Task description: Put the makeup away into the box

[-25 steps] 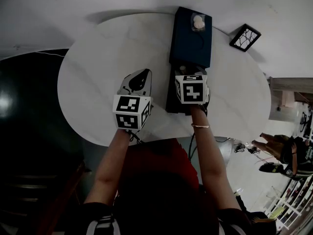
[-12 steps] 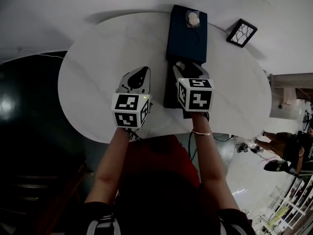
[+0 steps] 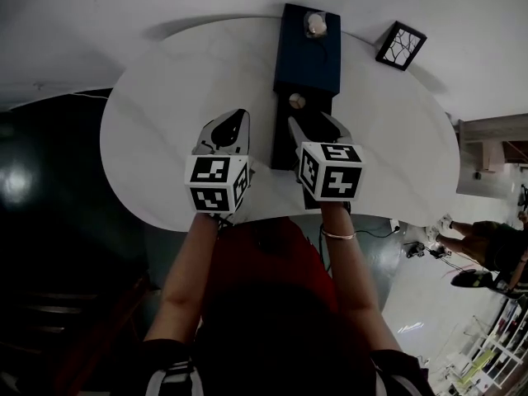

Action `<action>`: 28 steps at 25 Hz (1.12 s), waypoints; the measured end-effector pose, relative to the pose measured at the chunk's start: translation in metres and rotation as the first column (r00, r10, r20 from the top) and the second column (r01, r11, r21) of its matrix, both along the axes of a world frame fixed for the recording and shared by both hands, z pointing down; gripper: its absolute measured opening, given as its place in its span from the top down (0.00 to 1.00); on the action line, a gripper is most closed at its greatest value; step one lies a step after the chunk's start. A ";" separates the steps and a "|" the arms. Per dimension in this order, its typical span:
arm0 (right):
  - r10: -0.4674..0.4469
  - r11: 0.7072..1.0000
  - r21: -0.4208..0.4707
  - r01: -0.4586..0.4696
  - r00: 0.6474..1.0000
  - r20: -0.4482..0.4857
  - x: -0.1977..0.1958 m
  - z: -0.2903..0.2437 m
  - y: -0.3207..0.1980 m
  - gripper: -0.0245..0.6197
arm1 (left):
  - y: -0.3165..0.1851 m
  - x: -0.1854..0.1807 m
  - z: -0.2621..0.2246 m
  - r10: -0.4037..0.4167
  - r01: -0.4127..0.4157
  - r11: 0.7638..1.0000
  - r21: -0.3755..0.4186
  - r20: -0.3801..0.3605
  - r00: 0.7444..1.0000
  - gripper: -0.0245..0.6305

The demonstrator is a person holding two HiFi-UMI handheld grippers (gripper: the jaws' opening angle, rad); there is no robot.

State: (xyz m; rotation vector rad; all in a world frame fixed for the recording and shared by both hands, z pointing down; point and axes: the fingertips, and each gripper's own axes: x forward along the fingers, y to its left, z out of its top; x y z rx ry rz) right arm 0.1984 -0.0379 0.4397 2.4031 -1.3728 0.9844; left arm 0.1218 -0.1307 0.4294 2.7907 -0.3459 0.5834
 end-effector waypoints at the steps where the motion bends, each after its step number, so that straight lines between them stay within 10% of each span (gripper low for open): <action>1: 0.003 1.000 0.009 -0.003 1.000 0.002 -0.001 -0.002 0.003 0.60 | 0.002 -0.001 -0.001 -0.003 0.003 1.000 0.004 0.000 1.000 0.93; 23: -0.004 0.991 0.134 0.003 1.000 0.007 -0.011 -0.028 0.058 0.61 | 0.057 0.001 -0.022 -0.011 0.011 0.998 0.064 -0.005 1.000 0.93; 28: -0.001 0.988 0.155 0.003 1.000 -0.013 -0.009 -0.032 0.070 0.76 | 0.064 0.002 -0.025 -0.015 0.015 0.997 0.071 -0.009 1.000 0.93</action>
